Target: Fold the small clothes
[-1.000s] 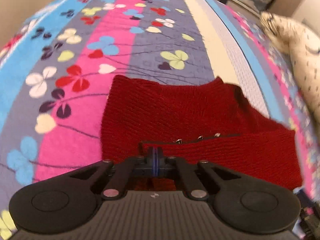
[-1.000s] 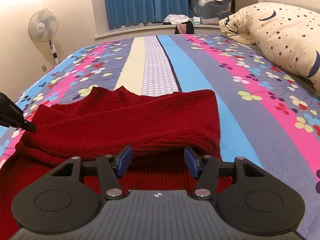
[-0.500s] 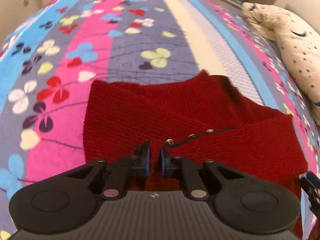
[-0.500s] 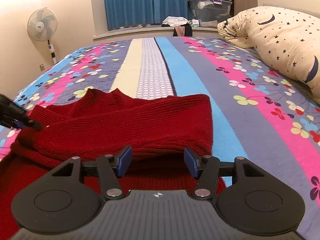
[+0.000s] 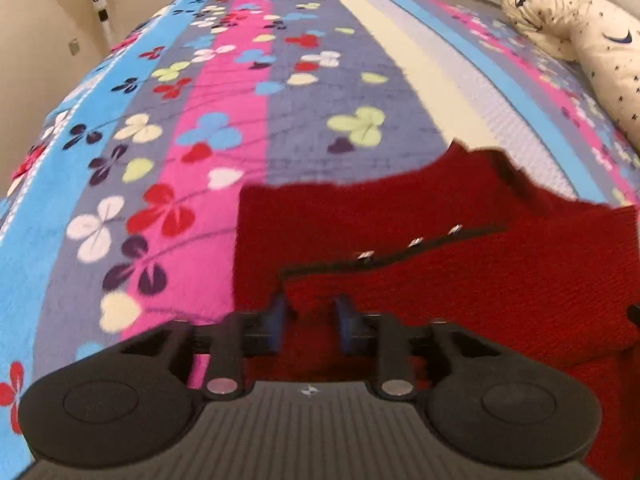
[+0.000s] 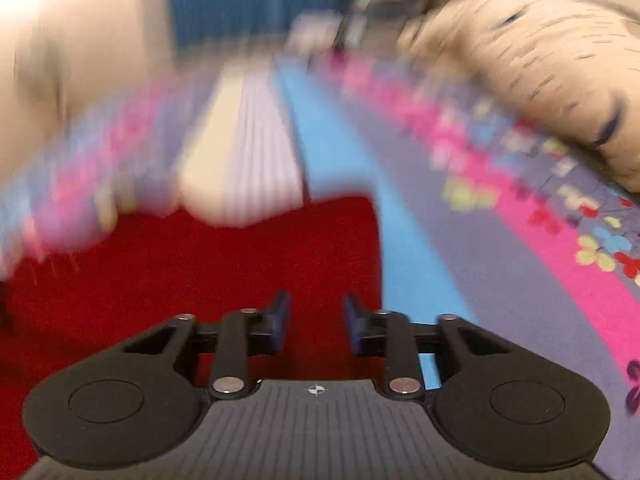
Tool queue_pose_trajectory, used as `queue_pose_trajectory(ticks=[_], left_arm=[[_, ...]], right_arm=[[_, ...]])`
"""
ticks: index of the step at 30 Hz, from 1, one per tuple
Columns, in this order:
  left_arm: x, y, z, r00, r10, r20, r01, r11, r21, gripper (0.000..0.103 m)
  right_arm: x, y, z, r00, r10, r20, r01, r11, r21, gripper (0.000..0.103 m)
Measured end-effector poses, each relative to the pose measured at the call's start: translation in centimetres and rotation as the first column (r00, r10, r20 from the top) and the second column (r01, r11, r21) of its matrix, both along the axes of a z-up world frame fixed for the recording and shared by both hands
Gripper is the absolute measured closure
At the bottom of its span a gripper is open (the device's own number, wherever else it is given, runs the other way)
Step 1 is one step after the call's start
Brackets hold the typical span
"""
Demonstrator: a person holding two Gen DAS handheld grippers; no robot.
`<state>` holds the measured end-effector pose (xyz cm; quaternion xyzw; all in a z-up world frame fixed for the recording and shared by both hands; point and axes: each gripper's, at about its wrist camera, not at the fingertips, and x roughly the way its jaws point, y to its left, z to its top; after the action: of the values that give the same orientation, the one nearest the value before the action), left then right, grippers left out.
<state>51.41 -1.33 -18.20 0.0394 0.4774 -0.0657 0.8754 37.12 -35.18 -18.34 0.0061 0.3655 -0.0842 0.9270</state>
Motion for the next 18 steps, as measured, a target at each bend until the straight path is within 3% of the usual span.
queue_pose_trajectory(ticks=[1, 3, 5, 6, 8, 11, 13, 15, 18], left_arm=[[-0.5, 0.5, 0.0, 1.0, 0.021, 0.012, -0.021, 1.0, 0.003, 0.024], [-2.0, 2.0, 0.9, 0.996, 0.083, 0.046, -0.082, 0.997, -0.009, 0.008], [-3.9, 3.7, 2.1, 0.992, 0.114, 0.057, -0.111, 0.992, -0.057, 0.005], [-5.3, 4.8, 2.6, 0.991, 0.13, 0.045, -0.126, 0.989, -0.072, 0.001], [-8.6, 6.3, 3.4, 0.988, 0.148, 0.041, -0.145, 0.986, -0.079, 0.0], [-15.4, 7.4, 4.8, 0.988, 0.154, 0.009, -0.154, 0.987, -0.052, 0.0], [-20.2, 7.6, 5.5, 0.987, 0.162, -0.014, -0.162, 0.987, -0.019, 0.0], [-24.8, 7.6, 5.8, 0.984, 0.165, -0.07, -0.165, 0.986, 0.001, 0.0], [-30.3, 7.3, 6.8, 0.977, 0.172, -0.122, -0.173, 0.985, 0.006, 0.0]], right_arm=[[-0.4, 0.5, -0.1, 0.999, 0.039, 0.027, -0.037, 0.998, -0.058, 0.076], [-1.5, 0.5, 1.1, 0.998, 0.057, 0.035, -0.054, 0.996, -0.069, 0.075], [-4.0, -0.5, 3.2, 0.997, 0.012, 0.079, -0.016, 0.998, 0.053, 0.065], [-5.6, -0.9, 4.1, 0.995, -0.002, 0.098, -0.008, 0.995, 0.098, 0.056], [-9.6, -0.8, 5.8, 0.992, -0.007, 0.122, -0.011, 0.989, 0.145, 0.051], [-15.7, 1.4, 7.6, 0.992, 0.048, 0.121, -0.063, 0.991, 0.121, 0.044], [-19.2, 3.5, 8.4, 0.989, 0.102, 0.109, -0.112, 0.99, 0.087, 0.033], [-22.6, 5.8, 9.0, 0.987, 0.138, 0.076, -0.142, 0.988, 0.055, 0.03], [-27.1, 8.4, 10.1, 0.985, 0.168, 0.044, -0.171, 0.98, 0.101, 0.028]])
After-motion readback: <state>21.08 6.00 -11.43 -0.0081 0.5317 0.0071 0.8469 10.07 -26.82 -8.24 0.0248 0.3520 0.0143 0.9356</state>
